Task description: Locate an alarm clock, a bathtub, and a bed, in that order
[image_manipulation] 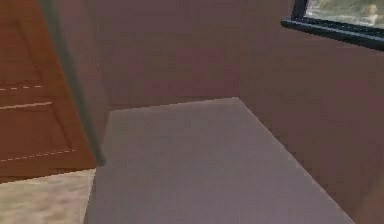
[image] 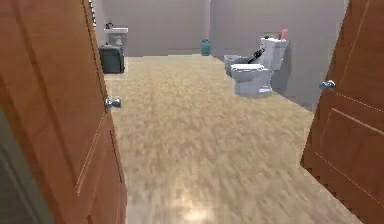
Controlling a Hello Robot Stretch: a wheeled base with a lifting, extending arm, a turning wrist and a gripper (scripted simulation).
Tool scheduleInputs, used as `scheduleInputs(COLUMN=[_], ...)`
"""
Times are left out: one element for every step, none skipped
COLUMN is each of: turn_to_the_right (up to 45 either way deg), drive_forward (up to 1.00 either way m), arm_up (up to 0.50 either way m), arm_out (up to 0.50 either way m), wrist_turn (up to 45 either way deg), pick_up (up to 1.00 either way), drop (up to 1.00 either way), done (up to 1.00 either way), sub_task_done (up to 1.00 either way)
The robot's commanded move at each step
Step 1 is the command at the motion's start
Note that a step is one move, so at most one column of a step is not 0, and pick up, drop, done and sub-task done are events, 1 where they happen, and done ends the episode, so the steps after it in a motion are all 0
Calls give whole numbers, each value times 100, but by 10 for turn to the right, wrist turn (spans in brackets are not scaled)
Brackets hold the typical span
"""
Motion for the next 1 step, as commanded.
scheduleInputs(turn_to_the_right=[60], drive_forward=[0], arm_up=[0], arm_out=[0], wrist_turn=[0], pick_up=[0], drop=[0], done=[0], sub_task_done=[0])
